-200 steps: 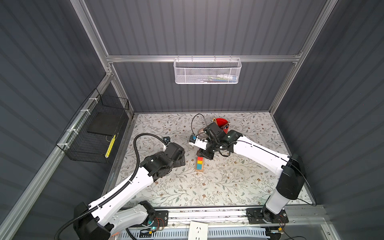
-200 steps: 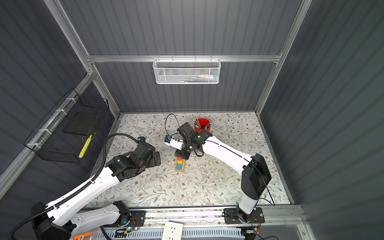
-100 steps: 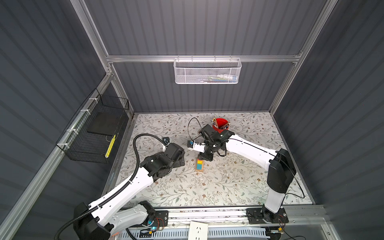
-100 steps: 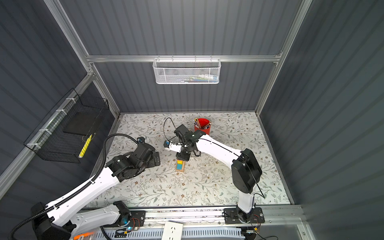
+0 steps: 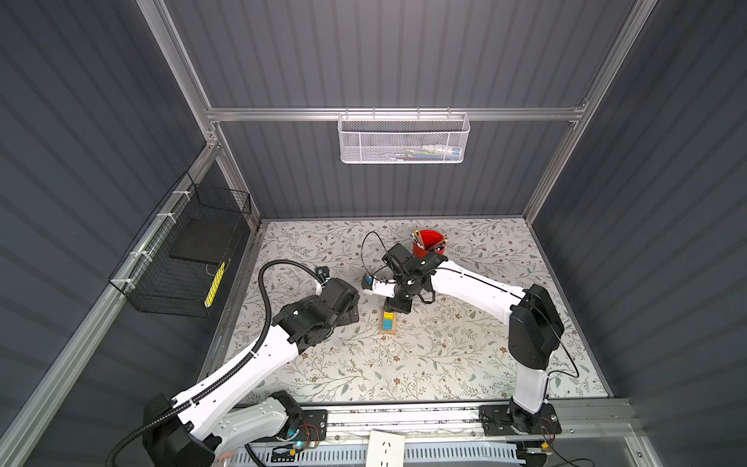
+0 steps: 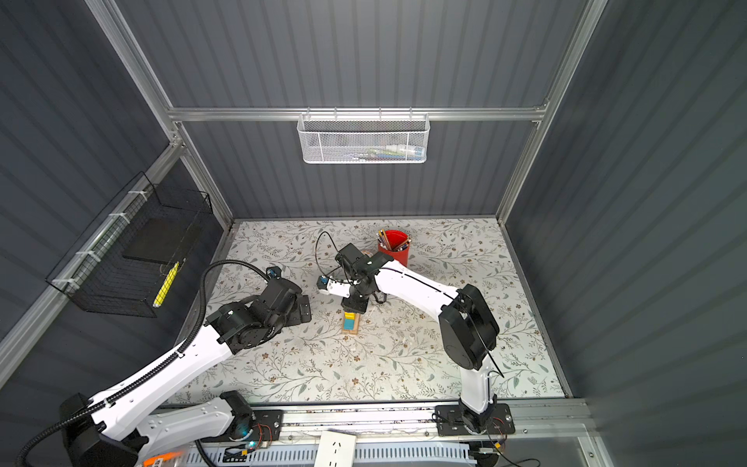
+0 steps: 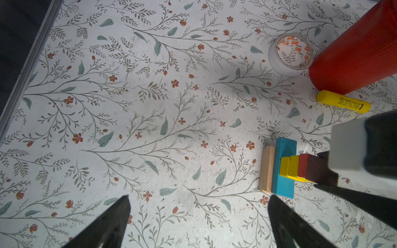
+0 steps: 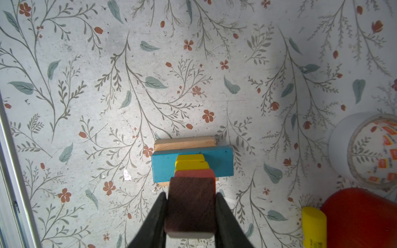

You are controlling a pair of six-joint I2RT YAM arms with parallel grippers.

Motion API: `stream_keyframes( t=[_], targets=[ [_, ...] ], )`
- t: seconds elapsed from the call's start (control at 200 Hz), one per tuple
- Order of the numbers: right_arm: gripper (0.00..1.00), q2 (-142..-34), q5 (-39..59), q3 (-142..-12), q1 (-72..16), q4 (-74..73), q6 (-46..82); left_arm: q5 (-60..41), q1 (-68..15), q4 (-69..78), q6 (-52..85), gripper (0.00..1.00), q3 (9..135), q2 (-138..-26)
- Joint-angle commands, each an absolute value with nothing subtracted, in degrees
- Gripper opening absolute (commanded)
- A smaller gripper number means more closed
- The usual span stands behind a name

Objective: Build the wood block tower
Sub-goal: 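Lower the brown cube onto the stack beside the red cube with the right gripper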

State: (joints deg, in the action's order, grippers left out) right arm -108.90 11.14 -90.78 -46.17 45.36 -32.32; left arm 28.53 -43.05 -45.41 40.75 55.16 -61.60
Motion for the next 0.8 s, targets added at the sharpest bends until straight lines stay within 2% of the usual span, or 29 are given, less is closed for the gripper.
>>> stream_keyframes(
  t=[0.0, 0.56, 0.796],
  targets=[
    [0.17, -109.1, 11.2, -92.4, -46.2, 46.1, -32.9, 29.5, -42.7, -46.6, 41.1, 1.0, 55.2, -61.3],
    [0.23, -110.3, 11.2, -92.1, -46.2, 45.5, -33.4, 29.4, -42.8, -46.8, 40.9, 1.0, 55.9, -62.4],
    [0.33, -110.1, 11.2, -92.4, -46.2, 45.7, -33.1, 29.3, -42.7, -46.8, 40.7, 1.0, 55.8, -62.3]
  ],
)
